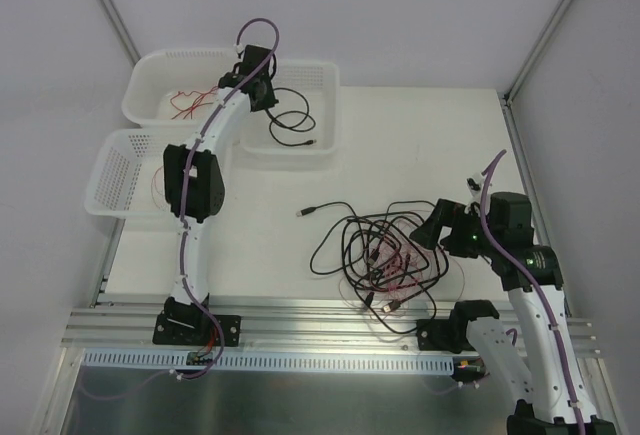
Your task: Untangle the cables
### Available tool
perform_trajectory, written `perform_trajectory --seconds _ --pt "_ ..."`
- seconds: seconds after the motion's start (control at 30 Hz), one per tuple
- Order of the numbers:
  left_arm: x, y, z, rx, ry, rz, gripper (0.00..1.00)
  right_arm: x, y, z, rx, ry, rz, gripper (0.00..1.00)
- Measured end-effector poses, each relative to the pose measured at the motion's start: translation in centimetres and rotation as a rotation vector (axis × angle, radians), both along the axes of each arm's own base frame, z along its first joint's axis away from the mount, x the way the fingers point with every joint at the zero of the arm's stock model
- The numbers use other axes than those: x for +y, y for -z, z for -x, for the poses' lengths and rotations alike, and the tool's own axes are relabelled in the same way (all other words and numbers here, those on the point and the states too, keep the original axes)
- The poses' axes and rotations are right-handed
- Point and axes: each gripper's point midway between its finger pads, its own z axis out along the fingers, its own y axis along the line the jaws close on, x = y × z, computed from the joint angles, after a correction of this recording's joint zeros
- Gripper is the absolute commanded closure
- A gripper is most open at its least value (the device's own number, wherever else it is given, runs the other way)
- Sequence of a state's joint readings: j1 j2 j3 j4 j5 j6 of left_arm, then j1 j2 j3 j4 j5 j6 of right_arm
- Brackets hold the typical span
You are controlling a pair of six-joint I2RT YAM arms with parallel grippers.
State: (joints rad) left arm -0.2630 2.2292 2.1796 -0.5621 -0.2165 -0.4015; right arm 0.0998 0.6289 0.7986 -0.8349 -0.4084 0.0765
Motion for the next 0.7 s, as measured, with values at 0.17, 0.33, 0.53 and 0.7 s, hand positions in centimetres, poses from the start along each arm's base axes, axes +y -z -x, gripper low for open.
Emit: perform_trajectory --seconds 0.17,0.33,0.53,0.7 --pt "-0.8 6.2 0.0 0.117 0.059 -0.013 0.33 0.1 0.6 0.1 0.018 -0.023 0.010 0.01" --pt "-1.3 5.1 0.1 0.098 0.083 0.013 0.01 0.1 0.8 0.2 0.021 -0.035 0.021 0.01" --pt "-1.6 -0.5 3.7 0.049 0.127 0.057 0.01 0.2 0.7 0.4 0.011 -0.041 0.020 0.00" --pt "-4.0 -7.8 9.9 -0.064 0.228 0.072 0.01 0.0 0.5 1.1 0.001 -0.039 0.029 0.00"
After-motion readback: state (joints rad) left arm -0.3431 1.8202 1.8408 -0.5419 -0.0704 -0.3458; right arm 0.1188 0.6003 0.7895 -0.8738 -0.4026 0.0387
